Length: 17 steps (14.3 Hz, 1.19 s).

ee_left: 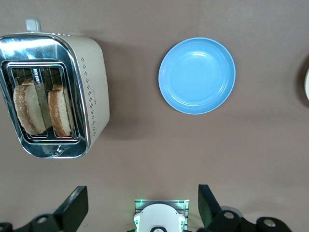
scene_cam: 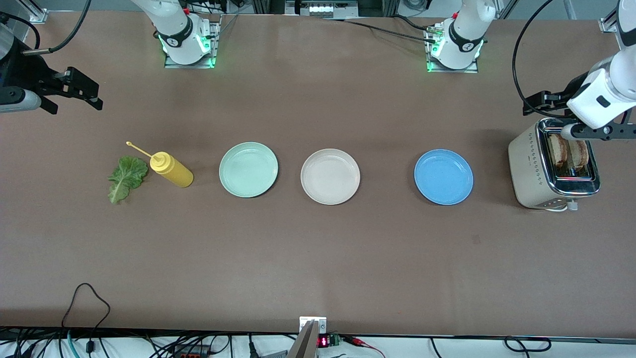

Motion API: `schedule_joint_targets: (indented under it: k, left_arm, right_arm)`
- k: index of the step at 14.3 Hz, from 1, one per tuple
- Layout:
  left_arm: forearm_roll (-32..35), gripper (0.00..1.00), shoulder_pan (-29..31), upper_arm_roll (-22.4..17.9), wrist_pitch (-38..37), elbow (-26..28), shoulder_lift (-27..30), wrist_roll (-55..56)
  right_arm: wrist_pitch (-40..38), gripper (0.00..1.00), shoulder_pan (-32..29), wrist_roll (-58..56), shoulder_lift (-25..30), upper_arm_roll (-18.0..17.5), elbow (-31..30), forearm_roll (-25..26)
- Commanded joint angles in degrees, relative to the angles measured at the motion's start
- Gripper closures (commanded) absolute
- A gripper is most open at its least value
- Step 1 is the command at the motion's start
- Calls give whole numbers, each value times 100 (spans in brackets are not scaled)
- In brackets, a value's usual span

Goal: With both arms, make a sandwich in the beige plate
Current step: 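Reach the left gripper down to the bread slice in the toaster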

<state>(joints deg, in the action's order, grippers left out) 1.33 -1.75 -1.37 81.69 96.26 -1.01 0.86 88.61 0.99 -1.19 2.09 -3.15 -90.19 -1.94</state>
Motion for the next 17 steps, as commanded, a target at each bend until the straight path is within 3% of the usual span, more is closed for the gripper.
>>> schedule_joint_targets:
  k: [1,4,6,17]
  left_arm:
    - [-46,0,122,-12,83,-29,-101,11]
    - [665,0,237,23,93,50,-189,-138]
    - [798,0,307,14,232,181,-189,-323]
    - [1255,0,1028,41,3166,2298,215,-904]
  right_arm:
    - [-45,0,-3,5,55,-28,-16,71]
    - [-37,0,6,5,55,-28,-16,71]
    - [-37,0,6,5,55,-28,-25,71]
    - [-19,0,6,5,55,-28,-42,71]
